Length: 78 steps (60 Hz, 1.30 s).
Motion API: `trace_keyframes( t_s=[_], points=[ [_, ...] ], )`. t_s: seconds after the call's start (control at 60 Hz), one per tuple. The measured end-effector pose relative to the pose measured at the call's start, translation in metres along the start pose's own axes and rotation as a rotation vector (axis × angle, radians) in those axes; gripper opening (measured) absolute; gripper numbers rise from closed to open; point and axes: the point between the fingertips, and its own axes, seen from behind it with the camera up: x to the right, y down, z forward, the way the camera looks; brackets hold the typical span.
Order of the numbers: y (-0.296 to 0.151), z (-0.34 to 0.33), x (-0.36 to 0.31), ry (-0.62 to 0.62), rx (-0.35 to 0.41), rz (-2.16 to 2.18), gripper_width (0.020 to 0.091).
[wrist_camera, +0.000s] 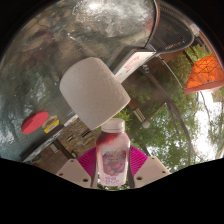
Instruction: Pour water
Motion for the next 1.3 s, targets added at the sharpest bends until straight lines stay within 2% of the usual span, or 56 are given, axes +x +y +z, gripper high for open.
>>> trace_keyframes(
  t_s=[0.183, 0.283, 0.417, 0.5, 0.567, 0.633, 0.733, 1.0, 1.117, 1.3],
  points=[
    [0.003, 0.000, -0.005, -0.002, 0.019, -0.036, 0.0431],
    [0.010, 0.003, 0.008, 0.015, 0.004, 0.140, 0.0431],
    [0.069, -0.009, 0.030, 0.085, -0.123, 0.800, 0.0430],
    [0.098, -0.017, 0.011, 0.086, -0.185, 1.317, 0.0429],
    [0.094, -0.016, -0.020, 0.047, -0.200, 1.732, 0.0430],
    [0.074, -0.014, -0.047, -0.016, -0.164, 2.106, 0.0431],
    [0.044, -0.007, -0.087, -0.109, -0.156, 2.457, 0.0430],
    [-0.006, -0.003, -0.136, -0.212, -0.174, 2.511, 0.0433],
    [-0.009, -0.005, -0.136, -0.197, -0.171, 2.451, 0.0432],
    [-0.011, -0.008, -0.136, -0.199, -0.218, 2.389, 0.0432]
  ],
)
